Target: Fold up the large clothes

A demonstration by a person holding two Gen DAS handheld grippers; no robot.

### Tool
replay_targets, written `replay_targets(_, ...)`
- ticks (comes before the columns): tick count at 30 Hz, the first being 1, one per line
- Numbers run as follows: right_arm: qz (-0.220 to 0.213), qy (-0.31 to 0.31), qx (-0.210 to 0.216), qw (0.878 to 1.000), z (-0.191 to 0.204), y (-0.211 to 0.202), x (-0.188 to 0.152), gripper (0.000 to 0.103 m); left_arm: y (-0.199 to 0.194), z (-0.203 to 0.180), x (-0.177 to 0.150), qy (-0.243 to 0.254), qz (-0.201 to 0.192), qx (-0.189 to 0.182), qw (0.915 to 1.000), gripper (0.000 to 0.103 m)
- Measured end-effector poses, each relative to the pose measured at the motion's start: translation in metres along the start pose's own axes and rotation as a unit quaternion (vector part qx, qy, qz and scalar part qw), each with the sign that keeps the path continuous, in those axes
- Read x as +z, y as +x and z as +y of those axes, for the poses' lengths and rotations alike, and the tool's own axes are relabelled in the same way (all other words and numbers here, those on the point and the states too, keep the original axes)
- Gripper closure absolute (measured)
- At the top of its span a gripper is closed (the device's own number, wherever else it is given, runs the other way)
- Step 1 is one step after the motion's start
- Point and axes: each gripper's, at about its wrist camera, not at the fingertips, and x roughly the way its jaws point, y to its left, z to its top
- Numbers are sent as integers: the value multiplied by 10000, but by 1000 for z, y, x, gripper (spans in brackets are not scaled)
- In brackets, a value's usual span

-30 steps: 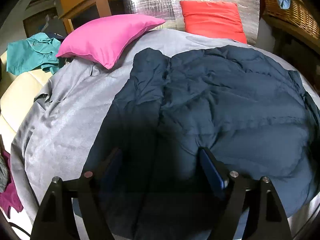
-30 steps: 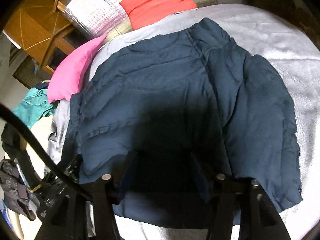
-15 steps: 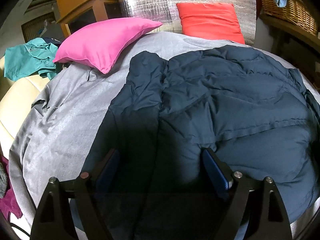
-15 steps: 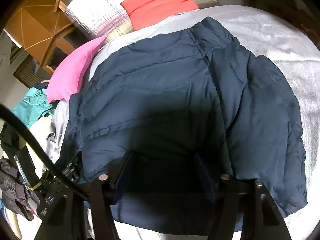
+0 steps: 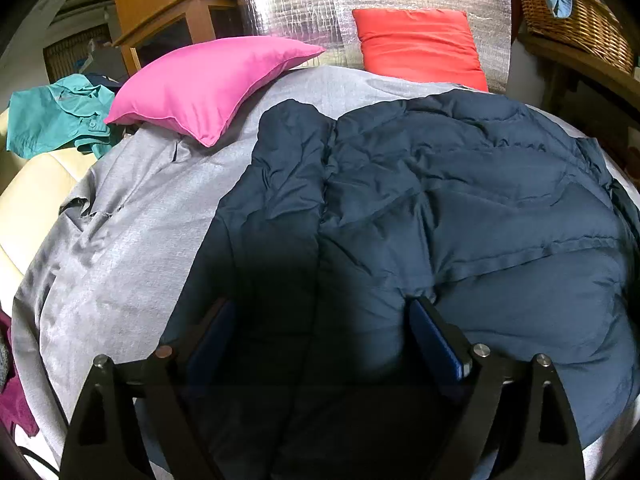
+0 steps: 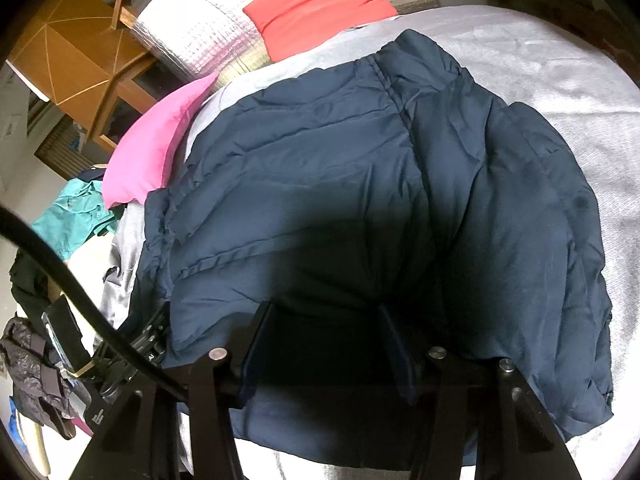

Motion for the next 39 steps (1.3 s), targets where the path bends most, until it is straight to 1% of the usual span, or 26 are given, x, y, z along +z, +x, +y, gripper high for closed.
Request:
replay_targets(4,-8,-63,-57,10000,2,0,-1,46,0,2,0,-89,31,17,10000,10)
replay_targets(8,17,-117,17,9999,3,-8,1,46,-9,2,5,-41,330,-27,9994,10)
replay_targets(9,-35,-84,22,10000,1,-15,2,46,-14,3,6,8,327,-90,9994,10)
replay_targets(10,-199,-63,6,9998,-2,-27,3,46,-23,7,8,11,242,-122,9996,10)
replay_targets(13,-801,-73,-145,9967,-18,-68,8,46,-43,30,10,-202,-15,2,9998,10)
replay_targets(15,-951,7,-265,9951,-32,-83,7,46,-49,49,7,-375,-39,94,9992,10)
replay_targets(16,-935,167,-261,9951,-44,-87,5,46,-48,60,5,-467,24,159,9988,10)
replay_targets(17,-830,326,-224,9958,-54,-86,2,46,-45,65,3,-499,98,179,9985,10)
replay_targets(18,-715,417,-187,9964,-60,-83,1,46,-37,70,0,-509,293,169,9981,10)
replay_targets(19,-510,501,-141,9973,-67,-74,-2,46,-23,71,-2,-479,608,134,9969,10)
replay_targets(20,-402,502,-151,9978,-70,-68,-3,46,-10,70,-5,-449,912,67,9948,10)
replay_targets(22,-229,364,-241,9988,-69,-58,-4,46,2,69,-9,-513,1101,-70,9926,10)
replay_targets(24,-252,369,-167,9989,-69,-64,-1,46,0,72,-6,-577,1073,-146,9924,10)
replay_targets(26,-416,617,57,9972,-77,-75,2,46,-6,79,0,-695,944,-288,9927,10)
replay_targets(28,-650,844,24,9943,-87,-87,7,38,-13,92,4,-932,718,-355,9924,10)
replay_targets(29,-765,966,-75,9924,-94,-91,10,32,-15,99,4,-1029,647,-343,9920,10)
replay_targets(30,-816,1121,-100,9903,-102,-92,12,30,-14,106,5,-1103,629,-324,9914,10)
replay_targets(32,-709,1363,-1,9881,-114,-86,16,30,-6,117,5,-1244,777,-311,9887,10)
replay_targets(34,-531,1504,11,9872,-119,-73,17,30,4,124,-1,-1442,998,-417,9836,10)
replay_targets(37,-218,1546,132,9876,-121,-48,20,30,19,127,-5,-1727,1284,-974,9717,10)
replay_targets(38,-147,1532,112,9880,-116,-39,16,32,21,124,-6,-1725,1333,-1071,9701,10)
replay_targets(39,-125,1458,34,9892,-112,-34,15,40,20,120,-9,-1707,1356,-1126,9694,10)
